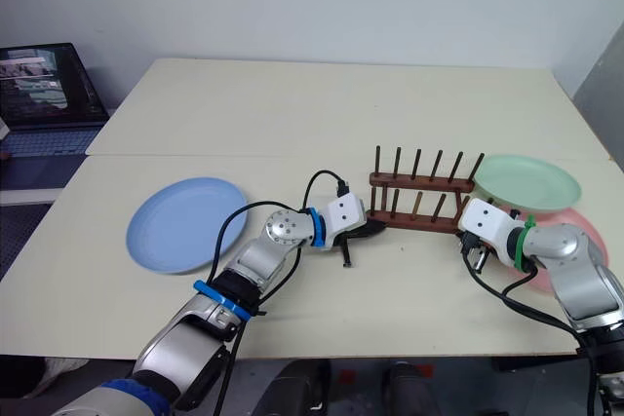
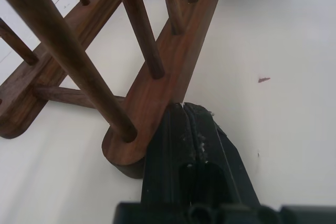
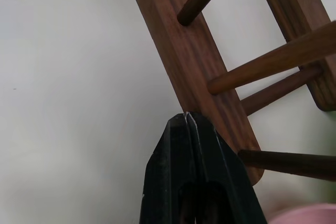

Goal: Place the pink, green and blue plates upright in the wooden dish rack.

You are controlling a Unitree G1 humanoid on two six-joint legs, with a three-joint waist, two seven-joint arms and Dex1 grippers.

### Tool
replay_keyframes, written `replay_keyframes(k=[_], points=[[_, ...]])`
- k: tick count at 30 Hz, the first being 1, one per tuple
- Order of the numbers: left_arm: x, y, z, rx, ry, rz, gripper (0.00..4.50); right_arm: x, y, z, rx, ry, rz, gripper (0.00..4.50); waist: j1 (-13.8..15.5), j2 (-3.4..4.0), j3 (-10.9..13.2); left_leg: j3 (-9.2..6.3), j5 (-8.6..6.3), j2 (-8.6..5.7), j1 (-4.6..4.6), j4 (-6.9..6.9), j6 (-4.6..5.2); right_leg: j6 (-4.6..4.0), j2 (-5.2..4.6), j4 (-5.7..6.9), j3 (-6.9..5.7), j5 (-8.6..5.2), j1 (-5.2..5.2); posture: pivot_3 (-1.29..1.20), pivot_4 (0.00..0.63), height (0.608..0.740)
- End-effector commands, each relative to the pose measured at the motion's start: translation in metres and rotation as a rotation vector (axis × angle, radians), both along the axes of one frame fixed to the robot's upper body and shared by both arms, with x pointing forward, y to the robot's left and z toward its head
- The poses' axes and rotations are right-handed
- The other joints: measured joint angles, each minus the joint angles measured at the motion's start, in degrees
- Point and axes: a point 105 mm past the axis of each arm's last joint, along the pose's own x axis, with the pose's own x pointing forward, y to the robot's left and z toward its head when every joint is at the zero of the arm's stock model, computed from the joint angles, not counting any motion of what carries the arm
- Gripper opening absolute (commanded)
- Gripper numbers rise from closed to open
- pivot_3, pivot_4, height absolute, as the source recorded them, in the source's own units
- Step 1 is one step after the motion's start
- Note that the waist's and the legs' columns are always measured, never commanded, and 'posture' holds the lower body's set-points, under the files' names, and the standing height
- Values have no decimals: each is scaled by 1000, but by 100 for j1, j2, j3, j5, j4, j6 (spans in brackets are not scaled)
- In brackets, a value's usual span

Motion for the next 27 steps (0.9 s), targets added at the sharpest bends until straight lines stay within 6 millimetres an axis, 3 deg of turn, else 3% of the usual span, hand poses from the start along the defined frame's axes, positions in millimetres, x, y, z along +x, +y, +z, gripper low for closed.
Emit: replay_keyframes(k=[1, 14, 20, 21, 24, 27], points=[[5, -4, 15, -31, -52, -1, 0, 8, 0, 14, -13, -67, 4, 24, -1, 0, 0, 1, 0, 0, 0, 0, 0, 0, 0, 1, 0, 0, 0, 0, 150, 740], [11, 5, 16, -35, -53, 29, 0, 8, 5, 17, -6, -68, 28, 24, -2, 0, 0, 3, 1, 0, 1, 0, 1, -1, 1, 6, 0, 1, -2, 0, 150, 740], [0, 18, 29, -72, -54, -19, 0, -7, 10, 30, 12, -60, 75, 24, -4, 0, 0, 1, 1, 0, 0, 0, 1, -1, 1, 6, 1, 1, -3, 0, 150, 740], [-4, 25, 34, -81, -55, -20, 283, -11, 10, 35, 16, -61, 78, 0, -11, 1, 0, 2, 0, 0, 1, -1, 0, -1, 1, 6, 3, 1, -3, 0, 150, 740], [-21, 47, 46, -81, -34, -60, 898, -26, 11, 47, 35, -50, 94, 590, -27, 1, 0, 2, 0, 2, 0, -3, 0, -4, -1, 5, 9, 0, -5, 0, 150, 740], [-42, 81, 60, -58, 3, -85, 1850, -47, 10, 61, 49, -17, 108, 1716, -34, 2, -1, -2, 0, 9, 1, -5, -1, -11, 0, 6, 5, -4, -6, 0, 150, 740]])
